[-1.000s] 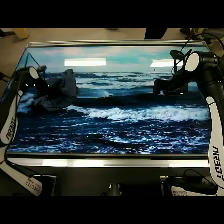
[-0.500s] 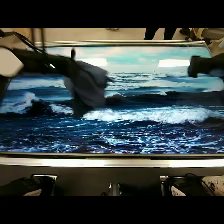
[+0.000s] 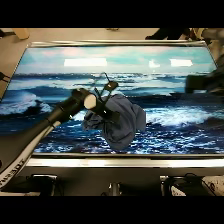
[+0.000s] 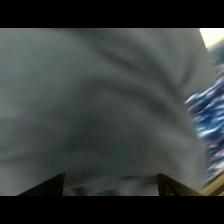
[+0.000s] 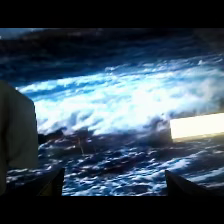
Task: Fold the shirts.
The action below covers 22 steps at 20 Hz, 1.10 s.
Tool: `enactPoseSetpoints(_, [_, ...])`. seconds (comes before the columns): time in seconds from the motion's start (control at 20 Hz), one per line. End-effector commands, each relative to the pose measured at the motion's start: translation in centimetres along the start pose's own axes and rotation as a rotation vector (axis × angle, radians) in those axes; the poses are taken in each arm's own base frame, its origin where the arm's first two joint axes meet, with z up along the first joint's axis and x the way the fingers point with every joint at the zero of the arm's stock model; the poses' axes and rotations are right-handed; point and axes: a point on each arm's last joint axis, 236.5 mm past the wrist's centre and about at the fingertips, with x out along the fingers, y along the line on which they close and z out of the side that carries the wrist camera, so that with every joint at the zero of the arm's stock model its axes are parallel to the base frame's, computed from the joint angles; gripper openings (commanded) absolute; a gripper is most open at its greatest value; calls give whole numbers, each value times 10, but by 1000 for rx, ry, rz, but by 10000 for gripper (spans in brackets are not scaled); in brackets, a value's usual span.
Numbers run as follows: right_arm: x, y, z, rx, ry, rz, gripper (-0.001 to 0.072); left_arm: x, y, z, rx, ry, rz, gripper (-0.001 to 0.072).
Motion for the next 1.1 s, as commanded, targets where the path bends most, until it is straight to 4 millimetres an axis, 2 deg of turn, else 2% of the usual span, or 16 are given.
enactPoseSetpoints(0.0, [83,50,-36,-84,241,146,674,-45,87,-4,-69,43,138,720])
enactPoseSetpoints(0.05, [108,64,-48,-102,302,189,674,-59,112,-10,-140,41,143,720])
enactPoseSetpoints(0.1, [131,79,-60,-110,363,236,675,-63,134,-19,-220,50,126,720])
enactPoseSetpoints(0.2, [165,103,-72,-116,446,313,677,-46,152,-36,-349,75,29,720])
enactPoseSetpoints(0.3, [194,119,-77,-108,484,358,679,-15,152,-44,-434,70,-60,720])
enactPoseSetpoints(0.45, [225,122,-90,-115,550,351,699,21,145,-46,-453,90,-108,720])
enactPoseSetpoints(0.55, [242,124,-88,-104,538,348,713,40,140,-45,-465,98,-122,720])
enactPoseSetpoints(0.6, [249,126,-84,-98,515,348,714,49,141,-45,-468,101,-119,664])
enactPoseSetpoints(0.65, [256,127,-80,-92,496,347,714,55,144,-45,-477,100,-114,531])
enactPoseSetpoints(0.75, [264,140,-74,-56,467,389,713,59,150,-41,-488,77,-106,345])
enactPoseSetpoints(0.8, [266,154,-73,-20,467,438,711,58,152,-37,-490,62,-103,170])
enactPoseSetpoints(0.85, [268,166,-73,3,474,485,710,56,153,-34,-484,54,-103,54])
enactPoseSetpoints(0.9, [269,177,-76,25,492,532,700,53,153,-28,-469,41,-103,29])
enactPoseSetpoints(0.95, [269,186,-79,46,512,567,605,49,153,-23,-451,26,-104,27])
enactPoseSetpoints(1.0, [267,191,-81,50,523,592,375,44,153,-16,-443,7,-104,27])
enactPoseSetpoints(1.05, [265,193,-80,53,524,601,94,37,153,-8,-434,-16,-102,26])
